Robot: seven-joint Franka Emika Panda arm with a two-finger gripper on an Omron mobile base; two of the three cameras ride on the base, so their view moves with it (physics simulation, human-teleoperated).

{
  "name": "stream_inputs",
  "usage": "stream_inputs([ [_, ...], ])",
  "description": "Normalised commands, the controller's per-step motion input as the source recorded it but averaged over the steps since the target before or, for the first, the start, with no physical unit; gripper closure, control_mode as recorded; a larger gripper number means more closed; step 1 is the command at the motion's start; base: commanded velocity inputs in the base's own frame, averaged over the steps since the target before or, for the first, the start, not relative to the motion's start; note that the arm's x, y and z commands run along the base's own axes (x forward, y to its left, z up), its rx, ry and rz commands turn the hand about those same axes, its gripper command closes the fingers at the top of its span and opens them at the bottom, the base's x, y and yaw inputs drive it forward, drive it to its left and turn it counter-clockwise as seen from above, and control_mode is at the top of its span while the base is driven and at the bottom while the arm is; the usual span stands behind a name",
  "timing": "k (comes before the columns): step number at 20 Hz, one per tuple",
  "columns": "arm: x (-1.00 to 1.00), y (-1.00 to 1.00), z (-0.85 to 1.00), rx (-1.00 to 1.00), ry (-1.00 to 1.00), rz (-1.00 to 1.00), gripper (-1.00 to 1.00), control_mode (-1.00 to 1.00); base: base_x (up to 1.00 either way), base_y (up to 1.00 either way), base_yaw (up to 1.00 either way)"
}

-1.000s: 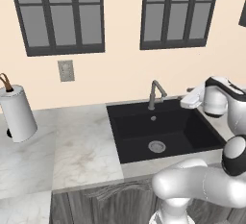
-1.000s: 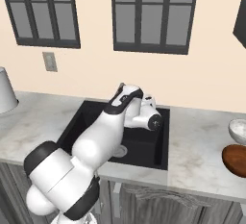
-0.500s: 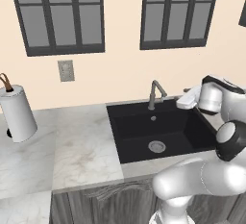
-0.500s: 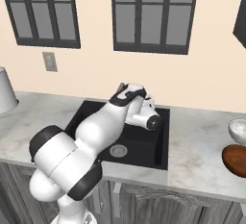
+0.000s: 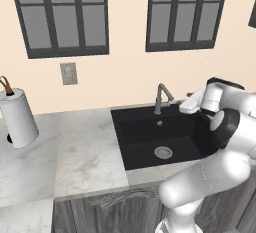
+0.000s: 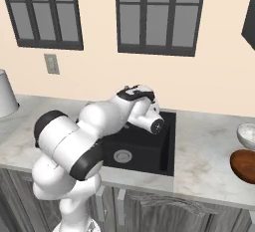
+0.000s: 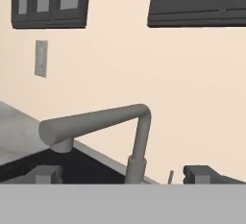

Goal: Rinse each bowl for a few seconds and place them down in the sink or on the counter.

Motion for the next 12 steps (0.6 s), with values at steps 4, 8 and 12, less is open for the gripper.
stream_inputs([
  [4,0.21,0.00,-0.19,0.00,-0.03,0.03,-1.00,-1.00,0.00,0.00,0.00],
  [8,0.26,0.00,-0.14,0.00,-0.02,0.03,-1.00,-1.00,0.00,0.00,0.00],
  [12,0.29,0.00,-0.12,0.00,-0.01,0.02,-1.00,-1.00,0.00,0.00,0.00],
])
